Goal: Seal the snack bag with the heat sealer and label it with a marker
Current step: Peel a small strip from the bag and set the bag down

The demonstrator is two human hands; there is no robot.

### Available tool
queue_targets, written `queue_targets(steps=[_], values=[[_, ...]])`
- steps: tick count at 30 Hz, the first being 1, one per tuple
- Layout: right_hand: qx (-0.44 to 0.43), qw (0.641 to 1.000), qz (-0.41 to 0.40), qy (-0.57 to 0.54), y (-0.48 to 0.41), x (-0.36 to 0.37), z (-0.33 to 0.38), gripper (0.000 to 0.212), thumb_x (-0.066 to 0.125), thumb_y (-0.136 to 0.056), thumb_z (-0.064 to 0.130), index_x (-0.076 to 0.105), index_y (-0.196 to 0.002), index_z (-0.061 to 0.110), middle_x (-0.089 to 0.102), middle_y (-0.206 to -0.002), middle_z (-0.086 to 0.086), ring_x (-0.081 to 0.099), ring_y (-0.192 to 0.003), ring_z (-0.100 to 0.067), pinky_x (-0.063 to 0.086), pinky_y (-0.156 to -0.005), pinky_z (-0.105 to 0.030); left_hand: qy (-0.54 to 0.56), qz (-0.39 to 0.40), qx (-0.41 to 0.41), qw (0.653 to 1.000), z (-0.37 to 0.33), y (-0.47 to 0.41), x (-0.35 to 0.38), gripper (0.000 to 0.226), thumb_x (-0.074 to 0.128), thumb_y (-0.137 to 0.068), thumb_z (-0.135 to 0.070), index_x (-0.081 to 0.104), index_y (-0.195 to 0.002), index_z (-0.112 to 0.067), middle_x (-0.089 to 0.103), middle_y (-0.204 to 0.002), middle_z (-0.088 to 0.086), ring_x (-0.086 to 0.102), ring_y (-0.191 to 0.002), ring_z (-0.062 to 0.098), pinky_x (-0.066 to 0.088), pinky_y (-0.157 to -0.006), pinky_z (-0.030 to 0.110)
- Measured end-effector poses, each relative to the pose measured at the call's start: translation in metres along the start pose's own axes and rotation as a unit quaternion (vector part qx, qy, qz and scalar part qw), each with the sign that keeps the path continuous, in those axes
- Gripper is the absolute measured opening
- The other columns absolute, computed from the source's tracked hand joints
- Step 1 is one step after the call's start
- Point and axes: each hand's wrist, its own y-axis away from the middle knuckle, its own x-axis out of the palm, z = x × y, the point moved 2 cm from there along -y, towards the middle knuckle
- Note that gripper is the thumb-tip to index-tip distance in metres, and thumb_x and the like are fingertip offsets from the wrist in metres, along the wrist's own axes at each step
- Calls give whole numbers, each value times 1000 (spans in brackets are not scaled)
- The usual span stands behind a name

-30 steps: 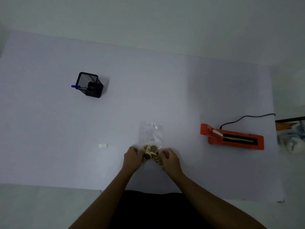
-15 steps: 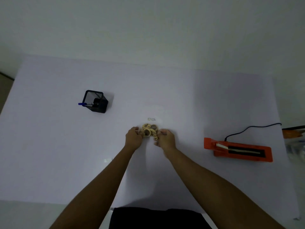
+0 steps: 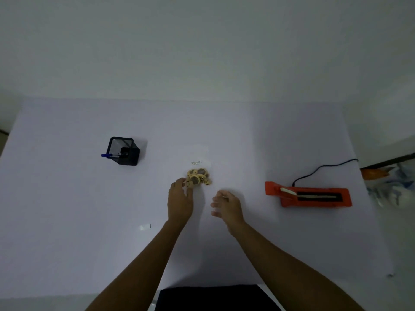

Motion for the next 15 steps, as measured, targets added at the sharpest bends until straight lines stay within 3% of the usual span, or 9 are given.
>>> queue_targets(steps=[4,10,13,15], values=[[-14,1000,-21,-14,42,-42,-9,9,58,-97,11,66,-102,12,69,-103,-19,70,-84,-29,61,-70,-39,42,51,51,997,-26,27,6,19,50,-99,-26,62,-107,-13,66,-100,3,62,-87,18,48,-73,27],[-37,990,-102,-89,70,-122,-9,11,59,-95,6,66,-104,4,70,-98,-19,70,-81,-29,59,-65,-36,83,146,109,980,-85,53,41,22,48,-100,-24,62,-112,-12,64,-102,-3,59,-93,13,41,-76,21],[-38,983,-139,-115,68,-170,-8,12,58,-94,4,66,-103,4,69,-97,-18,69,-81,-28,57,-61,-34,87,185,97,974,-110,63,70,22,45,-101,-26,61,-108,-13,64,-100,-2,59,-92,14,40,-71,17],[-37,978,-170,-115,57,-206,-5,12,57,-93,1,65,-102,5,67,-98,-18,68,-81,-27,57,-61,-34,95,194,85,973,-124,68,91,20,44,-101,-27,59,-109,-15,65,-103,2,62,-94,20,44,-74,23]])
